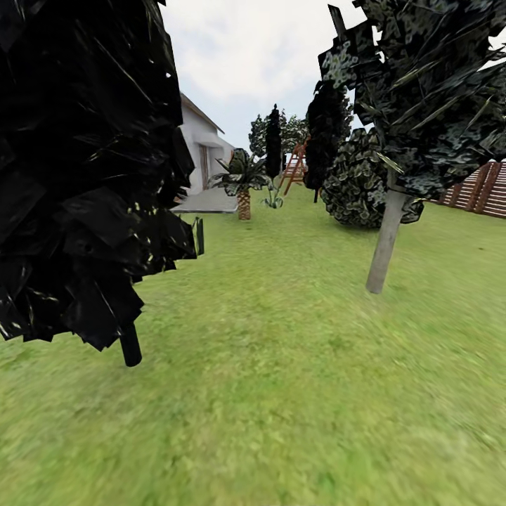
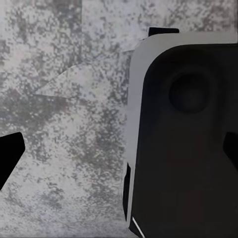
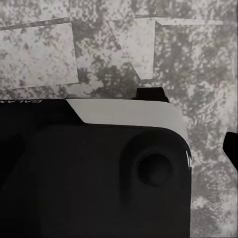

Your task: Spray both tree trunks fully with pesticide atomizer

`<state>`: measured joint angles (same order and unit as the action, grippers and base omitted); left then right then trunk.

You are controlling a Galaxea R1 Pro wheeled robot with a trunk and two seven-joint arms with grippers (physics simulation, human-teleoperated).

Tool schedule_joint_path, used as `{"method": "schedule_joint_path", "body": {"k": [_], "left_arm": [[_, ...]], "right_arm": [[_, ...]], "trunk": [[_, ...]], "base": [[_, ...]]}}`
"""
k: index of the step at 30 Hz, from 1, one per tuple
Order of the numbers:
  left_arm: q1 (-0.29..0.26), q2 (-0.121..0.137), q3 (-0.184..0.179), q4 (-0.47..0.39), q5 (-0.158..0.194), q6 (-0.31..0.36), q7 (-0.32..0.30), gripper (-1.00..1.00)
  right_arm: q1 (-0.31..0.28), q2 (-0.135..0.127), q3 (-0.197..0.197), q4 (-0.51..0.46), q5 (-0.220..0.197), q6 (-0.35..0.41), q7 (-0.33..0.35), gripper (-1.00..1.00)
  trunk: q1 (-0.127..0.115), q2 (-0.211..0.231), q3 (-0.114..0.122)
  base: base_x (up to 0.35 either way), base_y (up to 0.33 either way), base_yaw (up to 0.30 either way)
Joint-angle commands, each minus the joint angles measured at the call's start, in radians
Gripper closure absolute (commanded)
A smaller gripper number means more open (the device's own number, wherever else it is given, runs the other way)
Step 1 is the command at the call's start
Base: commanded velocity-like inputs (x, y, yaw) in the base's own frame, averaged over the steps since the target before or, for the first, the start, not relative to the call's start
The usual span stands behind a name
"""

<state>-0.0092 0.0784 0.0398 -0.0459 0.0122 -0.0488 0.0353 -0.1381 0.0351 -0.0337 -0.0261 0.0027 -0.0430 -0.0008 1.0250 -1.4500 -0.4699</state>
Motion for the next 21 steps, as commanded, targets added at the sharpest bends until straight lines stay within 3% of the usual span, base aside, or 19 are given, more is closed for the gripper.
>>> {"method": "schedule_joint_path", "body": {"k": [1, 21], "left_arm": [[0.000, 0.000, 0.000, 0.000, 0.000, 0.000, 0.000, -1.00], [-0.002, -0.001, 0.003, -0.005, 0.000, 0.001, 0.001, -1.00]], "right_arm": [[0.000, 0.000, 0.000, 0.000, 0.000, 0.000, 0.000, -1.00], [0.000, 0.000, 0.000, 0.000, 0.000, -0.001, 0.002, -1.00]], "trunk": [[0.000, 0.000, 0.000], [0.000, 0.000, 0.000]], "base": [[0.096, -0.270, 0.000], [0.089, -0.270, 0.000]]}}
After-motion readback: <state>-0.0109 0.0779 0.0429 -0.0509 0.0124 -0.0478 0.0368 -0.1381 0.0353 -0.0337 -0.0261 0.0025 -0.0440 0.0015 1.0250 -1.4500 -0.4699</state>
